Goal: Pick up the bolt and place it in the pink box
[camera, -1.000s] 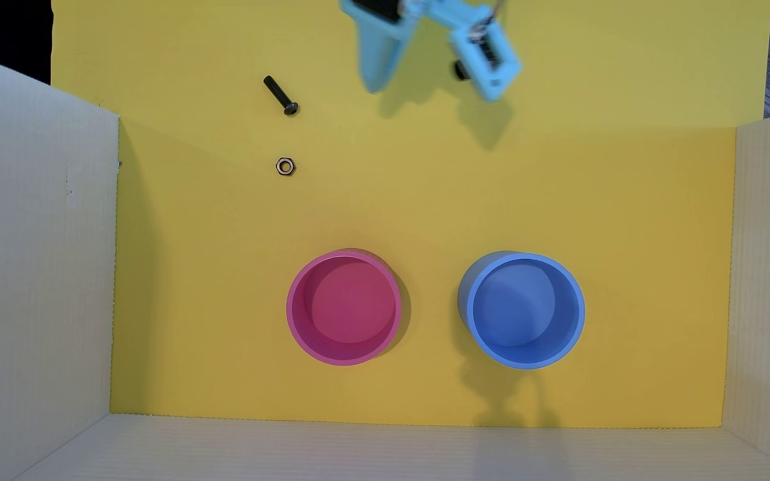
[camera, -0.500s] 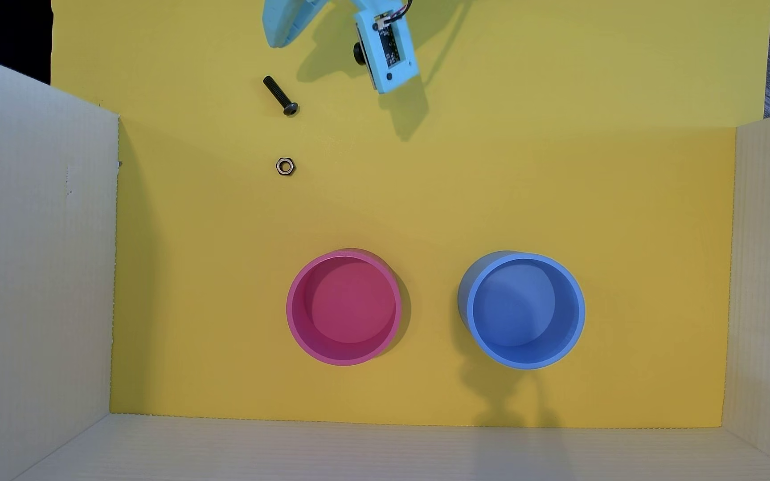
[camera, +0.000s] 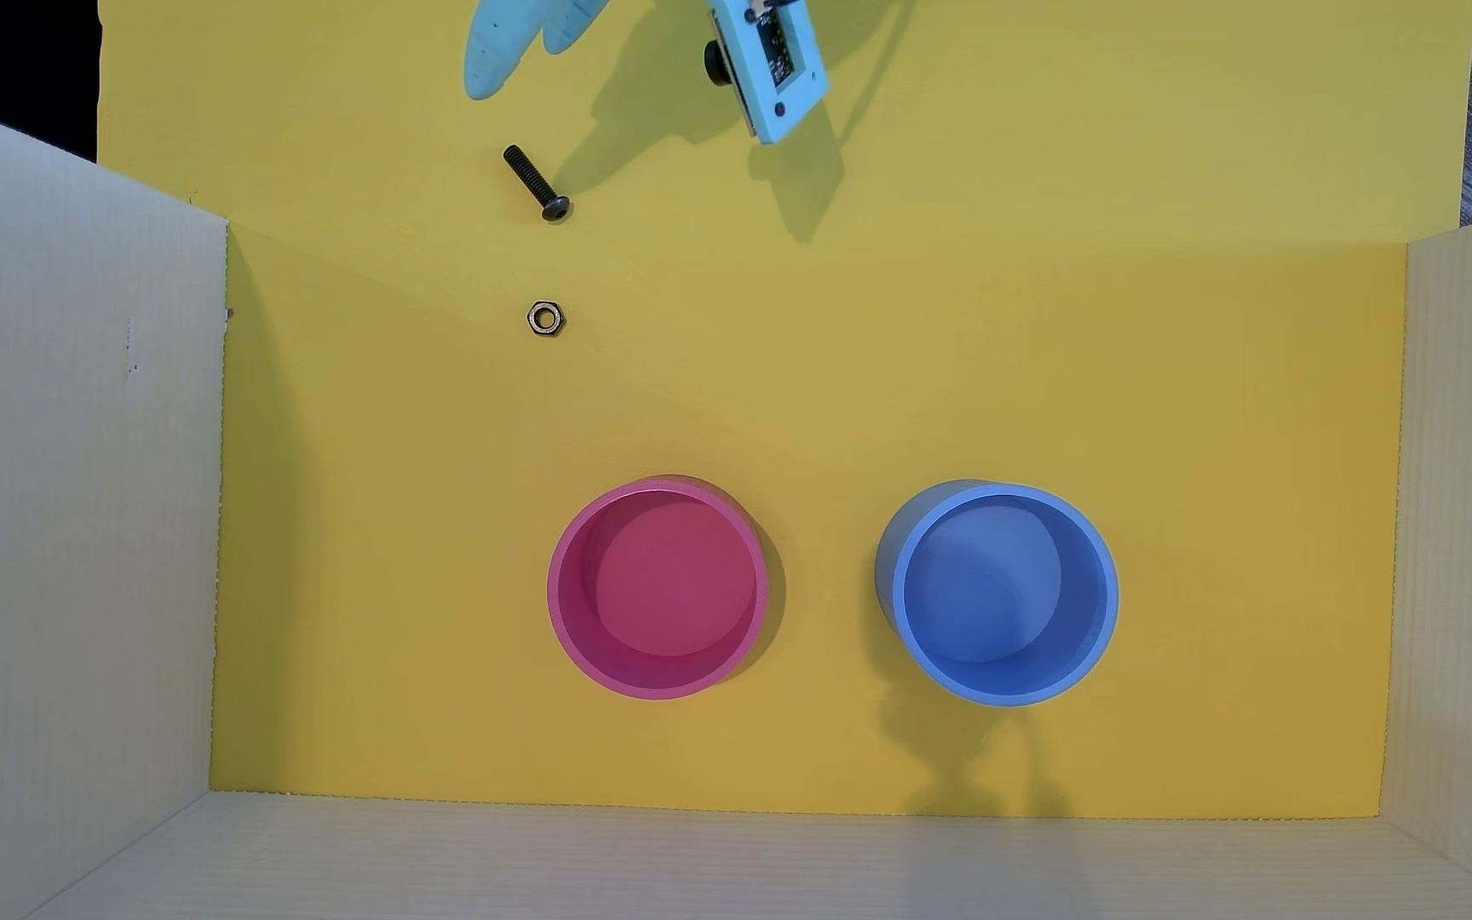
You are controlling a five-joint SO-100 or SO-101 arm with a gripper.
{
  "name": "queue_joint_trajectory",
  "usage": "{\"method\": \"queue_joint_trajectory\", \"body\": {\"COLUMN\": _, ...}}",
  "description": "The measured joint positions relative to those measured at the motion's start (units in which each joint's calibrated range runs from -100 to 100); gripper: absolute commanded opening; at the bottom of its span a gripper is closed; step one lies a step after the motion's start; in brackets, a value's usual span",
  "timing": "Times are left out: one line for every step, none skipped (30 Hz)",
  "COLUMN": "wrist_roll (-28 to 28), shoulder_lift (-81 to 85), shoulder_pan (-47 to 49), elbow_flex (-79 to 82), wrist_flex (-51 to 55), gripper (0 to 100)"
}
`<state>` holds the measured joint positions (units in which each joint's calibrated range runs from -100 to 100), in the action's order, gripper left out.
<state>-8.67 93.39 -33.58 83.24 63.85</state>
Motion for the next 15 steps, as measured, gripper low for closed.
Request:
{"method": "queue_joint_trajectory", "body": {"wrist_roll": 0.0, "shoulder_lift": -2.12, "shoulder_pan": 0.0, "elbow_flex": -0.99, "wrist_flex": 0.09, "gripper": 23}}
{"method": "queue_joint_trajectory", "body": {"wrist_roll": 0.0, "shoulder_lift": -4.75, "shoulder_pan": 0.0, "elbow_flex": -2.16, "wrist_flex": 0.09, "gripper": 23}}
{"method": "queue_joint_trajectory", "body": {"wrist_roll": 0.0, "shoulder_lift": -7.63, "shoulder_pan": 0.0, "elbow_flex": -3.51, "wrist_flex": 0.09, "gripper": 23}}
{"method": "queue_joint_trajectory", "body": {"wrist_roll": 0.0, "shoulder_lift": -10.93, "shoulder_pan": 0.0, "elbow_flex": -4.95, "wrist_flex": -0.51, "gripper": 23}}
{"method": "queue_joint_trajectory", "body": {"wrist_roll": 0.0, "shoulder_lift": -14.41, "shoulder_pan": 0.07, "elbow_flex": -6.4, "wrist_flex": -1.11, "gripper": 23}}
{"method": "queue_joint_trajectory", "body": {"wrist_roll": -0.2, "shoulder_lift": -18.05, "shoulder_pan": 0.44, "elbow_flex": -8.02, "wrist_flex": -1.71, "gripper": 23}}
{"method": "queue_joint_trajectory", "body": {"wrist_roll": -0.05, "shoulder_lift": -21.95, "shoulder_pan": 0.95, "elbow_flex": -9.55, "wrist_flex": -2.06, "gripper": 23}}
{"method": "queue_joint_trajectory", "body": {"wrist_roll": 0.1, "shoulder_lift": -26.1, "shoulder_pan": 1.53, "elbow_flex": -11.26, "wrist_flex": -2.23, "gripper": 23}}
{"method": "queue_joint_trajectory", "body": {"wrist_roll": 0.15, "shoulder_lift": -29.92, "shoulder_pan": 1.6, "elbow_flex": -12.79, "wrist_flex": -2.4, "gripper": 23}}
{"method": "queue_joint_trajectory", "body": {"wrist_roll": 0.1, "shoulder_lift": -33.47, "shoulder_pan": 1.46, "elbow_flex": -14.32, "wrist_flex": -2.48, "gripper": 23}}
{"method": "queue_joint_trajectory", "body": {"wrist_roll": 0.1, "shoulder_lift": -36.95, "shoulder_pan": 1.31, "elbow_flex": -16.13, "wrist_flex": -2.48, "gripper": 23}}
{"method": "queue_joint_trajectory", "body": {"wrist_roll": 0.24, "shoulder_lift": -40.51, "shoulder_pan": 1.6, "elbow_flex": -17.84, "wrist_flex": -2.48, "gripper": 23}}
{"method": "queue_joint_trajectory", "body": {"wrist_roll": 0.29, "shoulder_lift": -43.81, "shoulder_pan": 2.04, "elbow_flex": -19.46, "wrist_flex": -2.57, "gripper": 23}}
{"method": "queue_joint_trajectory", "body": {"wrist_roll": 0.34, "shoulder_lift": -46.69, "shoulder_pan": 2.11, "elbow_flex": -20.81, "wrist_flex": -2.74, "gripper": 23}}
{"method": "queue_joint_trajectory", "body": {"wrist_roll": 0.49, "shoulder_lift": -49.41, "shoulder_pan": 2.11, "elbow_flex": -21.89, "wrist_flex": -3.34, "gripper": 23}}
